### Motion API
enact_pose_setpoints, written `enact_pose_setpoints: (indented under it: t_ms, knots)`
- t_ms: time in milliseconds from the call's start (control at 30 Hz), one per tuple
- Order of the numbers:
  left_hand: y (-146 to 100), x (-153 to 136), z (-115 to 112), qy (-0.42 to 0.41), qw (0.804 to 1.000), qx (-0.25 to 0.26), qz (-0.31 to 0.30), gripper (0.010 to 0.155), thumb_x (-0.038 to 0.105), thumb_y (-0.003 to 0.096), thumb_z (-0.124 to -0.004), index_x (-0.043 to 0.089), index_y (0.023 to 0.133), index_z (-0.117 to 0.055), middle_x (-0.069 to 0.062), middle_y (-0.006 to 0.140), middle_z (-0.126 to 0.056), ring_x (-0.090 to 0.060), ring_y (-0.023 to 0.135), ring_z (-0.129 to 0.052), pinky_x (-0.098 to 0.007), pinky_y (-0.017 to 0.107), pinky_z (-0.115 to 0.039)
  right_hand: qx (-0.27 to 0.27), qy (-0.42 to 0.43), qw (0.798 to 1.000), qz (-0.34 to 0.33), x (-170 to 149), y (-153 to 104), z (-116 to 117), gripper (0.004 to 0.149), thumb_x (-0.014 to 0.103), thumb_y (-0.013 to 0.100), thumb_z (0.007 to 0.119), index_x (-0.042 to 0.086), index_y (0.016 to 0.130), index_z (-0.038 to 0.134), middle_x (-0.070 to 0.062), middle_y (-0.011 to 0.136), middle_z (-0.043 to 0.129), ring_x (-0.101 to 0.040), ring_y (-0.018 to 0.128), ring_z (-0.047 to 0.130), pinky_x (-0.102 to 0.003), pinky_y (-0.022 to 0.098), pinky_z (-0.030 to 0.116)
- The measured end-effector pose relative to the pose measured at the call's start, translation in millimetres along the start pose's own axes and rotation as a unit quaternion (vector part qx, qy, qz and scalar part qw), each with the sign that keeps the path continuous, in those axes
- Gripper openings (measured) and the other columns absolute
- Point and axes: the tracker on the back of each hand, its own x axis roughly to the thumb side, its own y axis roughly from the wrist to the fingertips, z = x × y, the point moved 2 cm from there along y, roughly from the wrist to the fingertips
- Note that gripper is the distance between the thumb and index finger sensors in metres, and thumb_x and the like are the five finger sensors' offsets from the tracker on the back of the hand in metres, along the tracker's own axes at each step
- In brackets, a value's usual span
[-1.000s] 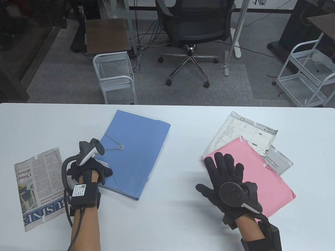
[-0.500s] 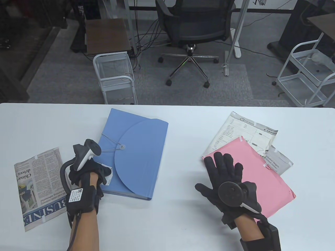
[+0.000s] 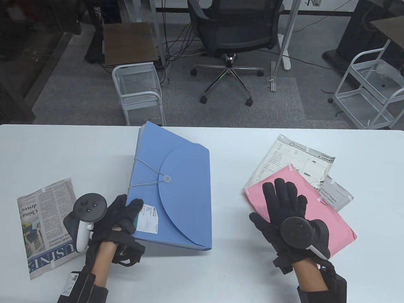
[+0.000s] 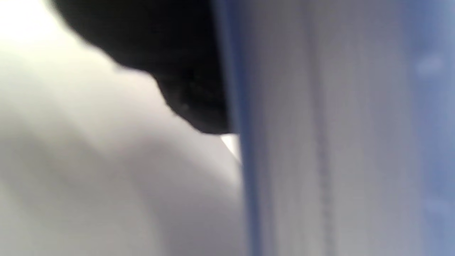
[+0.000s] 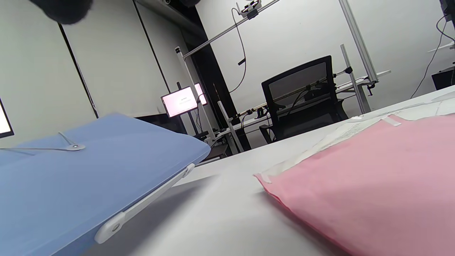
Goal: Sort materials into accordion folder compartments
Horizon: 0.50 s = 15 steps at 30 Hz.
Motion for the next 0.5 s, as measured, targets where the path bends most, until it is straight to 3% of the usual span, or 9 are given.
enact_pose_setpoints:
  t_ms: [200,500]
  knots:
    - [-10.4,-1.7,-36.6,-0.079,0.996,-0.031,-0.008,0.037,0.044,0.0615,-0.067,0.018,0.087,-0.073,-0.003,0.073,-0.09,-0.014,0.031,-0.111,-0.023,0.015,-0.095,-0.022,0.01,1.0,0.011,-5.4,-4.0,-11.9,0.085,0.07,0.056,0.054,0.021,0.118,0.025,-0.027,0.124,0.02,-0.058,0.109,0.02,-0.084,0.067,0.024]
    - [-12.4,-3.2,-72.7,-0.072,0.994,-0.082,0.003,0.04,0.043,0.0623,-0.062,0.015,0.089,-0.07,-0.005,0.075,-0.088,-0.016,0.035,-0.111,-0.024,0.017,-0.097,-0.016,0.004,1.0,0.013,-6.1,-3.2,-9.4,0.084,0.07,0.056,0.054,0.021,0.118,0.025,-0.027,0.124,0.02,-0.058,0.109,0.02,-0.084,0.067,0.024]
